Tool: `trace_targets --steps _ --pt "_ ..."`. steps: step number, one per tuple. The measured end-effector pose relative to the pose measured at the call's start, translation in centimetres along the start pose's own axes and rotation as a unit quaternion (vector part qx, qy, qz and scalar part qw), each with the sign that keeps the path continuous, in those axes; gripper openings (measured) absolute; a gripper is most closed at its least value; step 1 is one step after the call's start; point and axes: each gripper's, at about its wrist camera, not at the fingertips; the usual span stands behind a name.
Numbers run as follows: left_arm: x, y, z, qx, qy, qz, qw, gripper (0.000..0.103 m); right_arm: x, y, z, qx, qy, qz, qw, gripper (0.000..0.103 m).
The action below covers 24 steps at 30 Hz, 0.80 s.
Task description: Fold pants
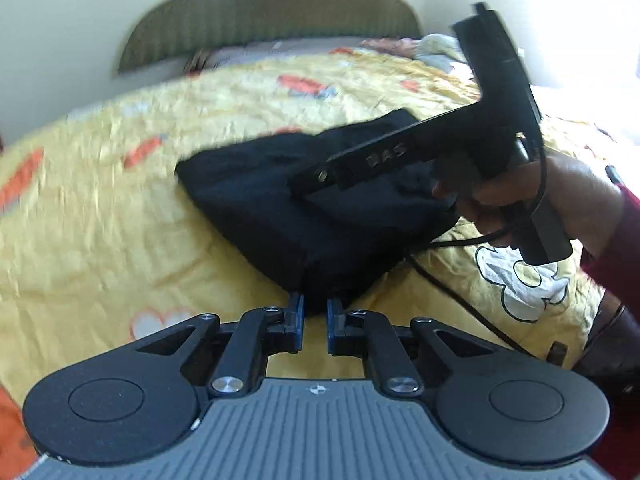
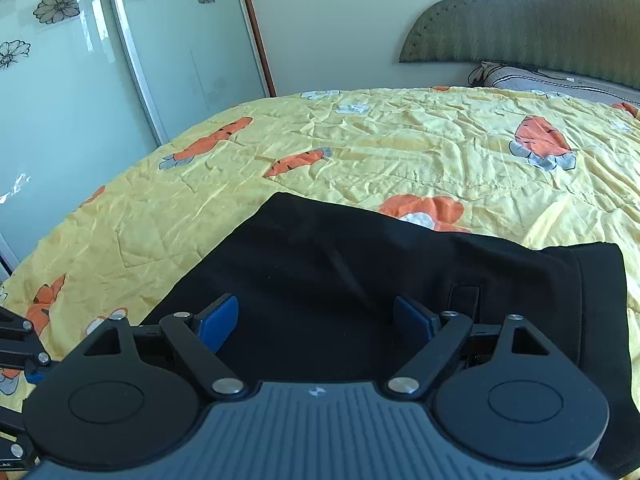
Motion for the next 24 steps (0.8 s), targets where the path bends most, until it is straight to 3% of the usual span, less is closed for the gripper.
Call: trace_targets --steps 2,5,8,9,10,12,15,18,21,24 --pt "1.0 0.4 -0.7 0.028 0.039 -0.029 0.9984 0.001 -0.3 -0.4 0.0 0.008 -0.002 0.003 1.0 0.092" --pt "2.3 1.3 -1.5 0.023 0.047 0.016 0.9985 0.001 -0.4 -0.5 0.1 0.007 0.002 -0.004 1.0 0.092" --pt "3.1 2.9 -1.0 -0.007 0.075 0.01 0.9971 0.003 -0.3 -0.6 0.8 -0.004 -0.004 0.003 1.0 0.092" --pt "3.1 3.2 -0.5 -0.019 0.08 0.005 0.9966 0.005 -0.2 -0.7 1.2 -0.012 -0.008 0.018 1.0 0.092" --pt "2.7 3.3 0.2 -0.035 0.078 0.005 0.9963 0.021 -0.1 -0.9 1.5 -0.017 -0.011 0.029 0.999 0.092" --pt "1.4 2.9 1.5 -0.068 0.071 0.014 0.995 0.023 0.4 -1.9 2.1 -0.012 -0.008 0.036 0.999 0.092" --pt "-0.6 1.2 3.1 -0.1 0.055 0.007 0.9934 0.043 1.0 -4.2 2.1 0.025 0.03 -0.005 0.999 0.092" --pt "-2.4 -1.2 3.4 -0.081 0.031 0.012 0.9962 0.051 -0.1 -1.9 1.8 0.004 0.013 -0.03 0.999 0.092" --pt "-2.6 -4.0 1.8 -0.023 0.005 0.037 0.9991 0.053 -1.5 2.0 0.6 -0.01 0.019 -0.058 0.998 0.092" --pt "-2.0 -3.0 0.8 -0.032 -0.004 0.027 0.9991 0.053 -3.5 4.0 -2.4 0.031 0.028 -0.081 0.996 0.092"
Point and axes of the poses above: each gripper's, at about its wrist camera, not at the fingertips, and y roughly against the way its jaws point, x to its left, z to its top, and after that the axes turned 15 degrees about y, right-handed
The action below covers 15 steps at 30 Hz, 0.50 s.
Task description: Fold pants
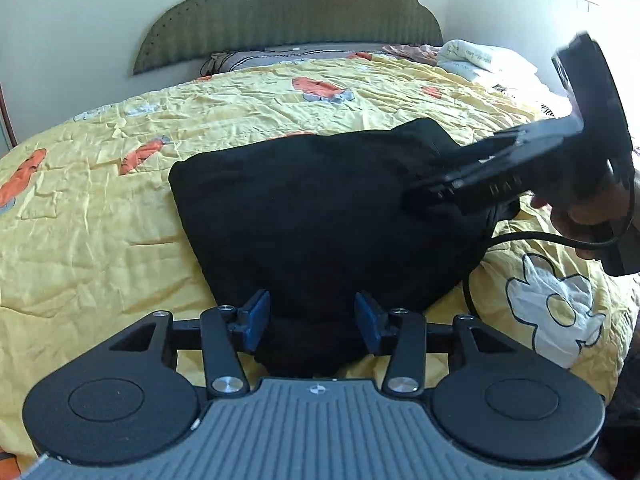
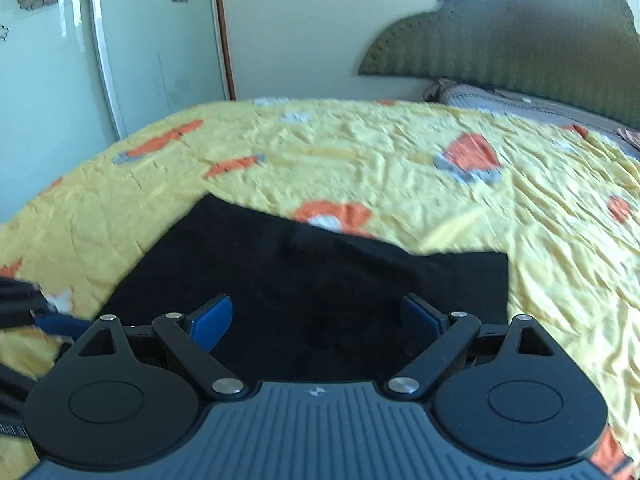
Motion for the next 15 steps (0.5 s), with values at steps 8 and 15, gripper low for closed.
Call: trace_targets --steps 8,15 --pt "0.9 -0.7 1.3 -0.002 0.036 0.011 0.9993 0.061 -1.3 3.5 -4.2 -0.012 -0.029 0.007 0.999 0.094" --pt "4.2 0.7 2.7 -0.041 0.117 0.003 0.9922 0.074 -6.4 4.9 -4.6 -0.044 -0.098 0.006 0.994 0.094"
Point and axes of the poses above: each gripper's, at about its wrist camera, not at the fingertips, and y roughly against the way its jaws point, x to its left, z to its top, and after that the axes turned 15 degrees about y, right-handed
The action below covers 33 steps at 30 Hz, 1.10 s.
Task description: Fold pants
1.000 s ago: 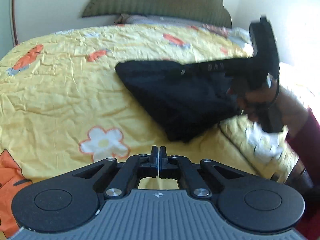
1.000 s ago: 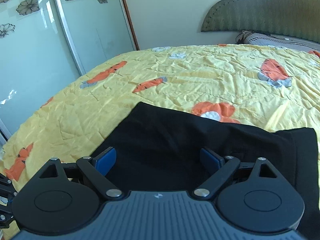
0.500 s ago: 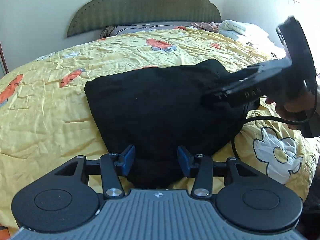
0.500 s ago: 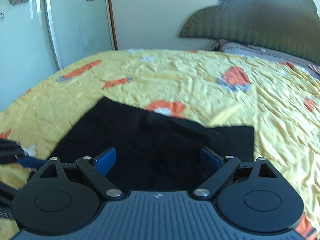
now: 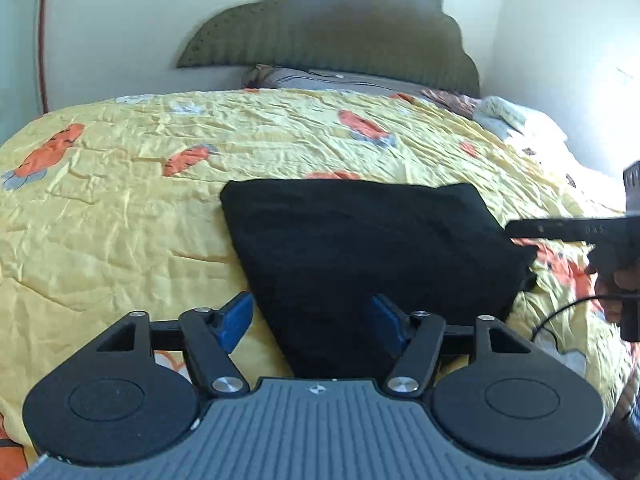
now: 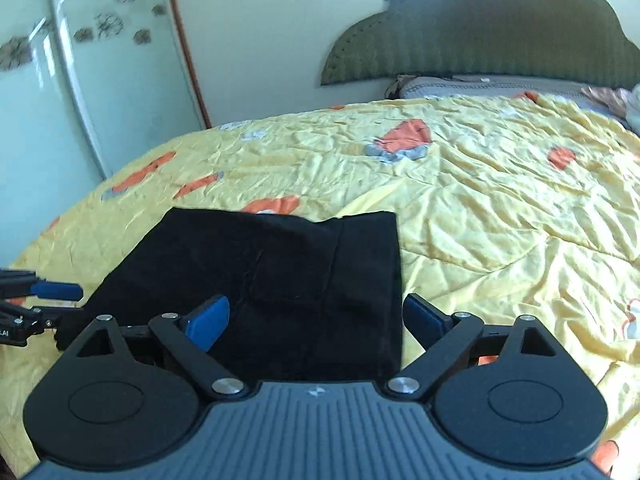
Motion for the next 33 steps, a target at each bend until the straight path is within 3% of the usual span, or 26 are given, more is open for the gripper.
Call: trace_targets --steps 3,6,7,9,12,14,15,16,17,18,20,23,29,33 --pt "2.6 -1.5 1.6 0.032 0.083 -0.017 0.9959 0.077 -3.6 -2.2 -0.4 0.03 -0.058 0.044 0.997 0.094" --pt "5.6 -4.0 2.4 0.095 0.185 -0.059 0.9764 0.077 -5.5 -4.0 -1.1 0.027 -0.107 0.124 0.986 0.093" --pt "6.3 -4.3 2.6 0.091 0.209 -0.078 0.9705 0.081 -5.9 -4.4 -1.0 0.025 -0.119 0.151 0.981 0.093" --pt "7.0 -5.1 3.2 0.106 0.238 -0.108 0.9593 0.084 -6.1 -5.3 -0.8 0.017 -0.131 0.201 0.971 0.093" --pt "7.1 -7.1 3.7 0.13 0.276 -0.153 0.9399 0.084 -6.4 -7.2 -0.3 0.015 -0.147 0.23 0.962 0.093" --pt "6.8 -8.0 4.0 0.123 0.285 -0.161 0.9369 0.083 -7.1 -8.3 0.0 0.007 -0.174 0.24 0.955 0.092" --pt "6.7 -8.1 4.0 0.118 0.287 -0.159 0.9371 0.08 -7.3 -8.7 0.2 0.005 -0.179 0.235 0.955 0.084" --pt "6.4 -8.1 4.0 0.114 0.286 -0.158 0.9383 0.07 -7.2 -9.0 0.4 0.009 -0.177 0.222 0.959 0.065" --pt "6.3 -8.1 3.9 0.112 0.28 -0.152 0.9413 0.048 -7.1 -9.0 0.4 0.016 -0.176 0.204 0.963 0.053" --pt "6.1 -8.1 3.8 0.109 0.27 -0.138 0.9465 0.039 -7.3 -9.0 0.3 0.025 -0.178 0.189 0.965 0.041" --pt "6.1 -7.8 3.4 0.101 0.256 -0.119 0.9539 0.02 -7.2 -8.3 -0.3 0.023 -0.185 0.182 0.965 0.038" --pt "6.5 -6.7 3.2 0.082 0.259 -0.116 0.9553 0.017 -6.0 -6.8 -0.4 0.012 -0.173 0.171 0.97 0.032" --pt "5.5 -2.7 6.0 0.006 0.189 -0.091 0.9777 0.016 -2.1 -4.7 4.4 -0.035 -0.097 0.168 0.98 0.03" --pt "5.6 -0.9 9.3 -0.052 0.148 -0.045 0.9865 0.016 0.3 -5.7 8.0 -0.063 -0.049 0.175 0.981 0.03"
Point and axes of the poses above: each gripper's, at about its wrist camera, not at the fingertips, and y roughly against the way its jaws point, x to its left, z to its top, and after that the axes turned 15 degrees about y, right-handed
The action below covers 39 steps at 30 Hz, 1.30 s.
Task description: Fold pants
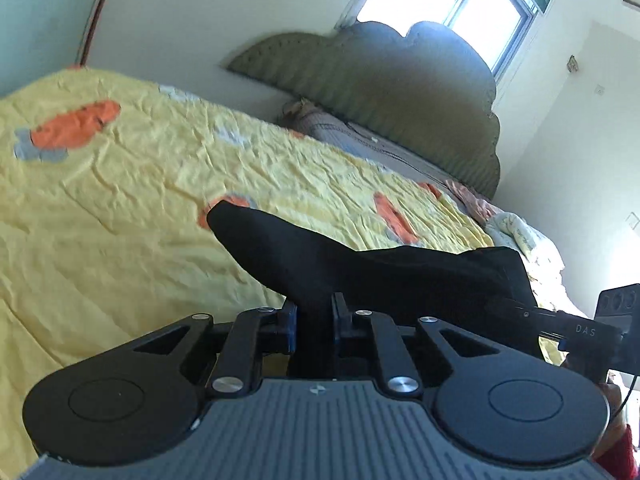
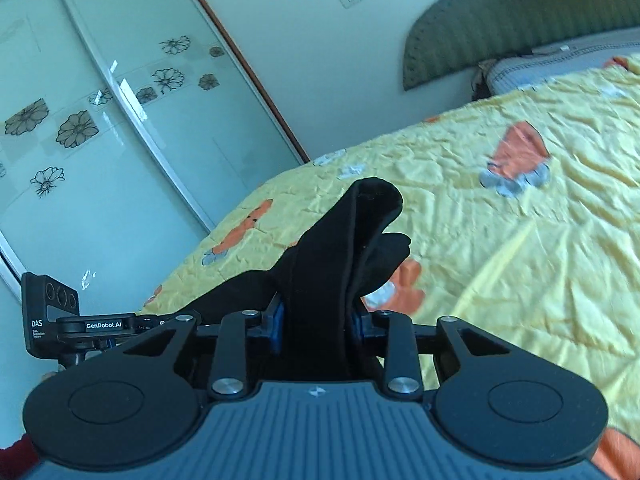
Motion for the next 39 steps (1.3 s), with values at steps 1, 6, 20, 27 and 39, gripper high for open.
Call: trace_targets --steps 1,6,20,27,39 --pt "0.1 0.2 0.9 -0.011 -0.005 0.008 0.9999 0.016 0.2 -0.9 0.6 -0.004 0.005 0.003 1.0 0.03" --pt "3.1 -1.1 5.1 -0.031 0.029 0.078 0.996 0.022 -0.6 -6.3 2.7 -0.008 -0.015 -0.002 1.0 0.03" --pt "4.0 -2.7 -0.3 0.029 -0.023 0.128 0.9911 0.045 -0.3 -5.9 0.0 0.0 0.04 -0.165 0.985 0.044" --pt "3.8 -0.9 -2.1 -0.001 -0.029 0.162 0.9863 0.045 2.0 -9.4 -2.1 0.098 0.094 -0.159 0.978 0.045" --pt "2.3 -0.3 -5.3 0.009 -0.034 0.173 0.9842 0.062 7.6 -8.3 -3.7 0.068 0.142 -0.16 0.974 0.046"
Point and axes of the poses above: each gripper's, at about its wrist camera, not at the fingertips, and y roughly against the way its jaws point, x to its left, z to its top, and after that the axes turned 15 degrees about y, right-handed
